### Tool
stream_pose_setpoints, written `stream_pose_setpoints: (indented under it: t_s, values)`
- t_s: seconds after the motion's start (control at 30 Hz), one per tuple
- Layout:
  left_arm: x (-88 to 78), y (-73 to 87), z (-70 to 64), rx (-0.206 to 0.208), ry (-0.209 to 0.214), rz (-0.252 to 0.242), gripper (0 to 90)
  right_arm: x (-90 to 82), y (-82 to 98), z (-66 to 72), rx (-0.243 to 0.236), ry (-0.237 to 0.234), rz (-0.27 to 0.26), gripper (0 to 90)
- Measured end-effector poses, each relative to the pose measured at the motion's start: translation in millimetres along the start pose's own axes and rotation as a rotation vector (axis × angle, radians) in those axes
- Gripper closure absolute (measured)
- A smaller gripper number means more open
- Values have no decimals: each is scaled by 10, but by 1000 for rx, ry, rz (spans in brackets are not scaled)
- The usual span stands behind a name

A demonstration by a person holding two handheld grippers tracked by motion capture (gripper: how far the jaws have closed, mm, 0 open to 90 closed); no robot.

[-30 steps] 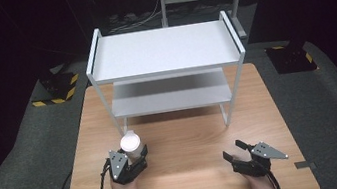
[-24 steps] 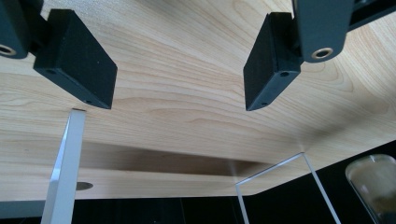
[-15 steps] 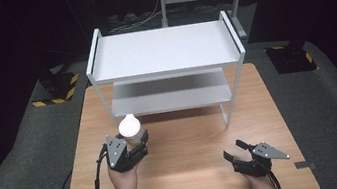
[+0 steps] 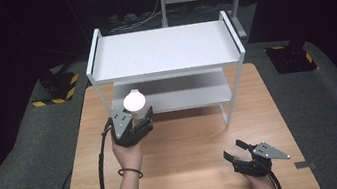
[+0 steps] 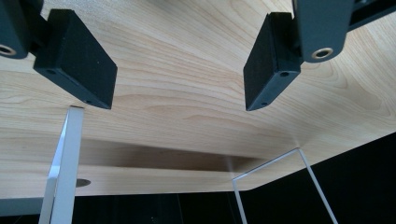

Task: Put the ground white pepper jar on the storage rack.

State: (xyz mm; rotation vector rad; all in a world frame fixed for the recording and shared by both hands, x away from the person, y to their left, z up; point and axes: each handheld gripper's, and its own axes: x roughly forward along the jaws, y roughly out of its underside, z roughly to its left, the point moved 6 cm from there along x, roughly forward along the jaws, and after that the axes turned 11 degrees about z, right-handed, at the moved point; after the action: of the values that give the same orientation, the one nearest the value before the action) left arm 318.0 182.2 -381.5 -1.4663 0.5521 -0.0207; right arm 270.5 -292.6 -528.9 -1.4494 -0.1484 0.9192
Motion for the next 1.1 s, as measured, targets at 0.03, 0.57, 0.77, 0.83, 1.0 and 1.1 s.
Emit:
stream_pose_setpoints:
  t_s: [0.03,0.57,0.77,0.83,1.0,1.1]
  values:
    - [31,-33,-2,-4,-1,-4,308,1,0,-1,0,0,0,258]
    - [454,-154,-12,-82,-94,-24,307,-1,5,-11,0,-8,-5,258]
    - [564,-207,13,-65,-106,-15,307,3,-1,-4,0,-4,-1,258]
    - [601,-197,27,-63,-105,-24,307,6,-4,-2,-5,-4,2,258]
    - [670,-166,25,-63,-111,-52,307,10,-11,6,-6,-1,8,258]
    - [703,-153,46,-57,-112,-64,307,10,-11,9,-4,1,9,258]
